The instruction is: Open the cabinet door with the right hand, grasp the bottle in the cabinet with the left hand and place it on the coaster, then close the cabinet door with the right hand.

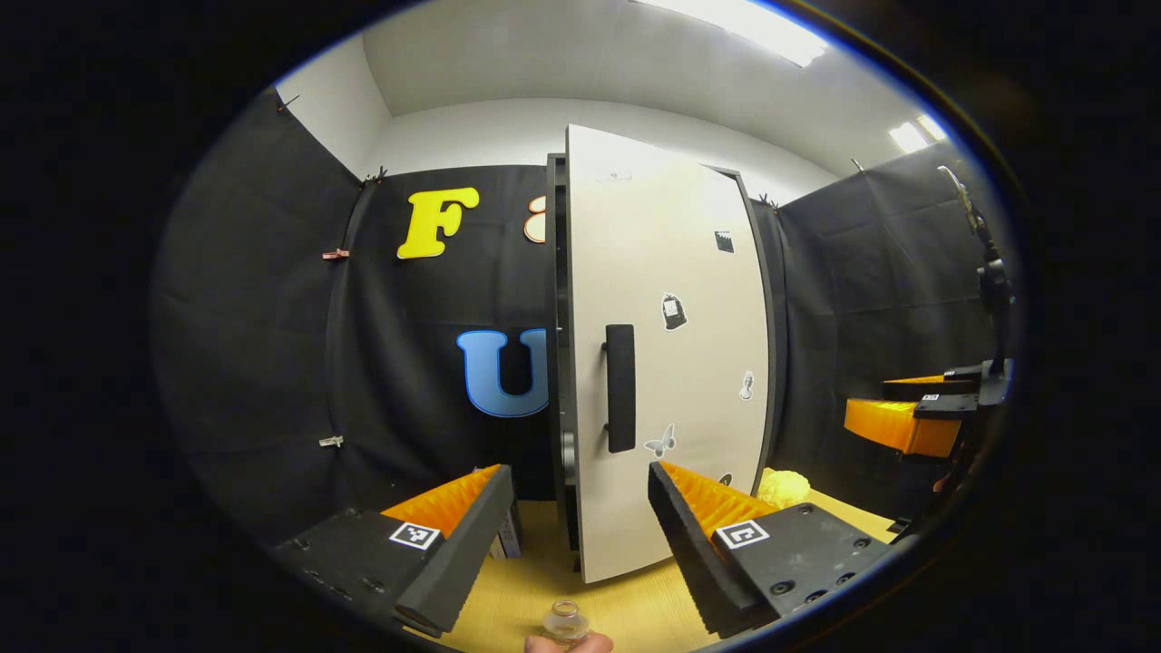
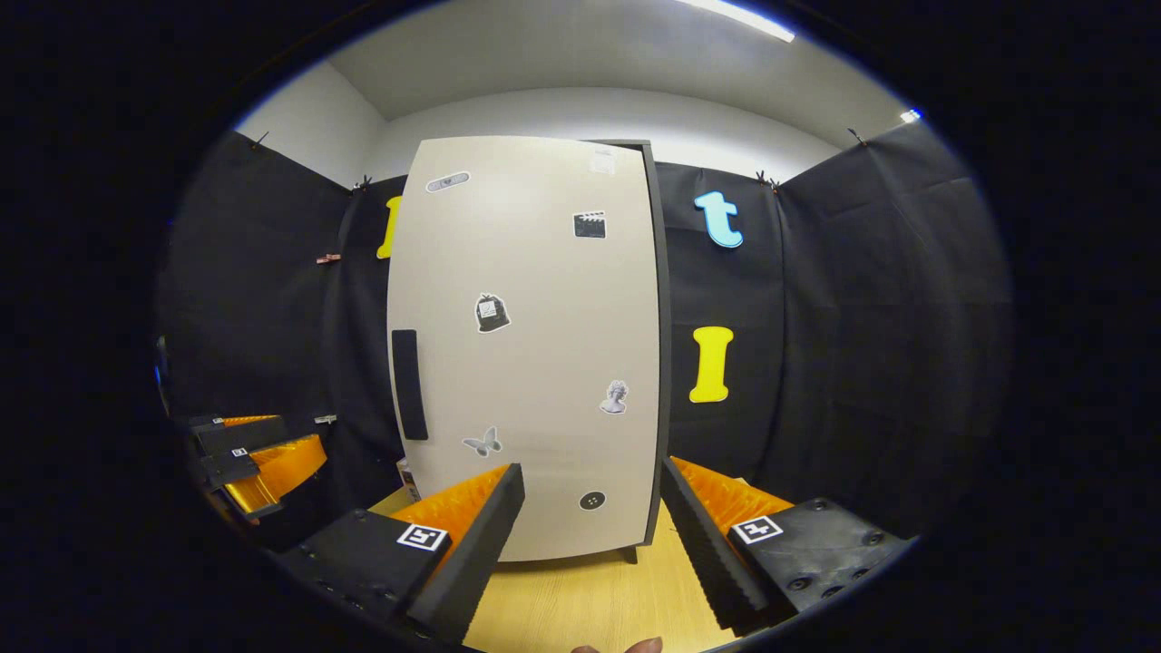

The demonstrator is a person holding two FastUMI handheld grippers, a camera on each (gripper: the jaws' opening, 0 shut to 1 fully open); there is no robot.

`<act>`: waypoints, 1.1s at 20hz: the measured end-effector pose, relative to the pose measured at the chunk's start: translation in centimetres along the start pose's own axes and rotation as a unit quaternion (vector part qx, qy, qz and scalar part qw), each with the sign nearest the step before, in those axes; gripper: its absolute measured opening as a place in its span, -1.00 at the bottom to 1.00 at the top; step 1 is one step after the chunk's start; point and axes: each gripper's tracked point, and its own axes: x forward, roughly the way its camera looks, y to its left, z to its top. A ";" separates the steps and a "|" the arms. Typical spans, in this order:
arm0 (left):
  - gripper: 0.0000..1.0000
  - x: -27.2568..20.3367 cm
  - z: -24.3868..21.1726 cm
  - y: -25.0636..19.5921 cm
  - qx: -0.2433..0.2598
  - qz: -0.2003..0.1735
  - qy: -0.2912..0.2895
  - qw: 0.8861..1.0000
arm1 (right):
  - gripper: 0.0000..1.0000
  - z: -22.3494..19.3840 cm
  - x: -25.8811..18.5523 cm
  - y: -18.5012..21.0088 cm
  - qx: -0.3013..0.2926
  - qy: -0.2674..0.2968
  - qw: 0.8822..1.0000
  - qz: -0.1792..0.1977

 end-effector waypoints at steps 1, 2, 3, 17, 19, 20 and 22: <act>0.89 0.0 0.0 -0.1 0.000 -0.001 0.000 1.000 | 0.95 -0.1 -0.1 0.0 -0.002 0.000 1.000 0.000; 0.89 0.0 0.1 -0.1 0.001 -0.001 0.000 1.000 | 0.95 -0.1 0.0 0.1 -0.002 0.001 1.000 0.001; 0.89 -0.1 0.1 -0.2 0.002 -0.001 0.000 1.000 | 0.95 -0.2 -0.1 0.1 -0.002 0.002 1.000 0.001; 0.89 -0.2 0.4 -0.1 0.009 0.008 -0.002 1.000 | 0.95 -0.5 -0.1 0.1 0.001 0.005 1.000 0.003; 0.89 -0.1 0.3 -0.2 0.009 0.008 -0.001 1.000 | 0.95 -0.5 -0.1 -0.1 -0.001 0.004 1.000 0.001; 0.89 -0.1 0.3 -0.3 0.009 0.008 -0.001 1.000 | 0.95 -0.4 0.0 -0.1 -0.003 0.003 1.000 0.000; 0.89 0.0 0.1 -0.4 0.009 0.008 0.003 1.000 | 0.95 -0.3 -0.1 -0.3 -0.005 0.002 1.000 -0.002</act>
